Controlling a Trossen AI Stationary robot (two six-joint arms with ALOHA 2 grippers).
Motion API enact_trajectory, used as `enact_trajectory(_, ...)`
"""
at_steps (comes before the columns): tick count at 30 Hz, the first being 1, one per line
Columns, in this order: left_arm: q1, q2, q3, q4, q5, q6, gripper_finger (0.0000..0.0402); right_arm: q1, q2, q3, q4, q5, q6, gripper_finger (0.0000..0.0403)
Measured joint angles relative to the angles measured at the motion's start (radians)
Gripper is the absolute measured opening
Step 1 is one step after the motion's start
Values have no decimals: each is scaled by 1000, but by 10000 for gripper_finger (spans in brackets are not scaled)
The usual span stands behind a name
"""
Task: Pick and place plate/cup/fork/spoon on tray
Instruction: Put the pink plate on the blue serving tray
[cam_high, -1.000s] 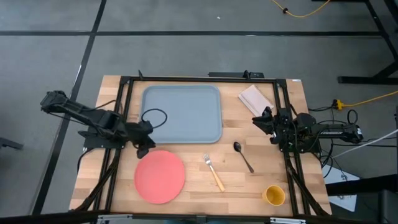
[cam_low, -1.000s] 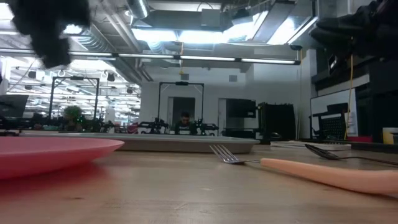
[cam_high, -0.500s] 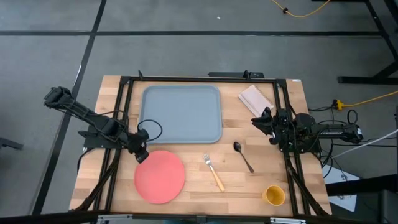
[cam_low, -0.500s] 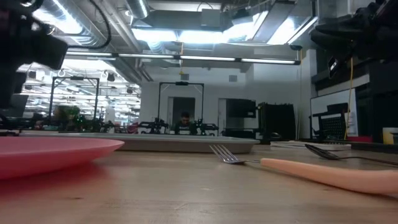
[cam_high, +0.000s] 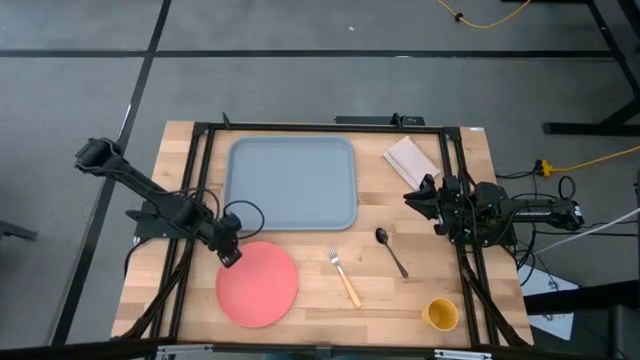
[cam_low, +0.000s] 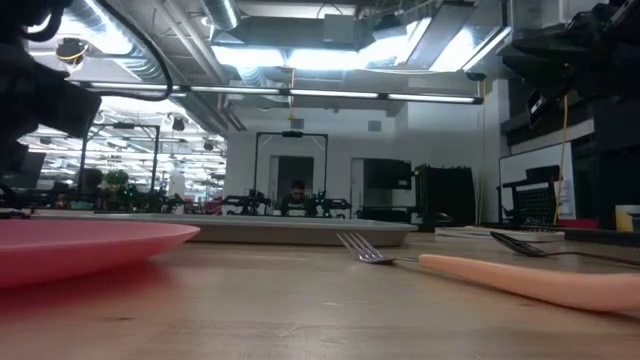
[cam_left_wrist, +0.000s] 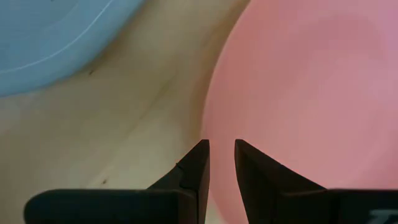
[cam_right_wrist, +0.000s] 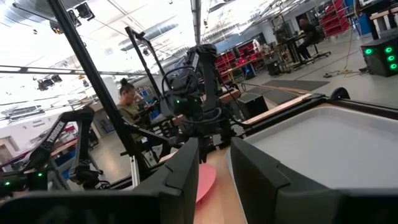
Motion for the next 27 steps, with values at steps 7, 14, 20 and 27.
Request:
enact_trajectory(7,0,61,0,48,4,28,69,0,0,0,0,0,-1,99)
enact_trajectory(14,0,73,0,87,19,29,69,0,0,0,-1,0,-7,99)
enact_trajectory(20,0,71,0,87,57,34,69,0,0,0,-1,1,-30,99)
enact_trajectory(27,0,71,0,86,48,55,69,0,0,0,-4,0,-32,99)
